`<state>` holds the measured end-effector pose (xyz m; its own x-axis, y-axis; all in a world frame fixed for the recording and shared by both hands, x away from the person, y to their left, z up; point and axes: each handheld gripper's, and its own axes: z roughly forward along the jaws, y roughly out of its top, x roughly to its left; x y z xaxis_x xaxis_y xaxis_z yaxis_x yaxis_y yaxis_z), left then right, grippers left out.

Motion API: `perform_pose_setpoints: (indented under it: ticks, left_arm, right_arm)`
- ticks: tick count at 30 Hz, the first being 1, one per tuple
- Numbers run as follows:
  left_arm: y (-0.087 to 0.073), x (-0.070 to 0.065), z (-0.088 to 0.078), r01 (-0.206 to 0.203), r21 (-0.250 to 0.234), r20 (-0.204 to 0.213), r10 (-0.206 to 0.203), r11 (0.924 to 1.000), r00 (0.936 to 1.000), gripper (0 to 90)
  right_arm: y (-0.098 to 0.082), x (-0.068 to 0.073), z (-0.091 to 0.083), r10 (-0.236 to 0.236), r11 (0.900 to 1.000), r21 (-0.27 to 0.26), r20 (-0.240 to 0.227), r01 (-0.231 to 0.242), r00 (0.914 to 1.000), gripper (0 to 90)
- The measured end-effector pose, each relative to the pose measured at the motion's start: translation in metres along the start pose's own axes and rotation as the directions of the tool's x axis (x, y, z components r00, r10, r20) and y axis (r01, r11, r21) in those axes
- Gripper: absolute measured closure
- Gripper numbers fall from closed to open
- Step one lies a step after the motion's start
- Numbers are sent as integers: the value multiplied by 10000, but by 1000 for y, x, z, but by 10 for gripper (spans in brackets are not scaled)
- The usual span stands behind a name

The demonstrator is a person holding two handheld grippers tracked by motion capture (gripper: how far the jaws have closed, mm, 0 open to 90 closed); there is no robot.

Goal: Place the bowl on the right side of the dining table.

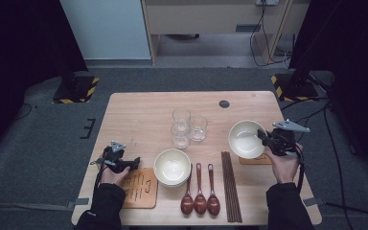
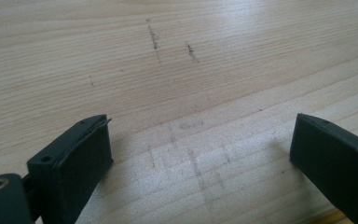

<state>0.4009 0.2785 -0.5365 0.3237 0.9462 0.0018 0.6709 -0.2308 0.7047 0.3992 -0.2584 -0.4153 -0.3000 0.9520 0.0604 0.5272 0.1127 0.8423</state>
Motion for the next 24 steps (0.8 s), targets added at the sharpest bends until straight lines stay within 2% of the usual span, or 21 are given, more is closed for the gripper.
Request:
perform_pose_setpoints:
  ticks: [13, 24]
  left_arm:
    - [0, 0, 0, 78, 55, -125, -77, 10000, 9999, 13]
    - [0, 0, 0, 76, 56, -115, -76, 10000, 9999, 13]
  right_arm:
    - [-6, -19, 11, 331, 9989, 324, 504, -347, 9982, 825]
    - [-10, -28, 22, 445, 9968, 637, 743, -493, 9962, 825]
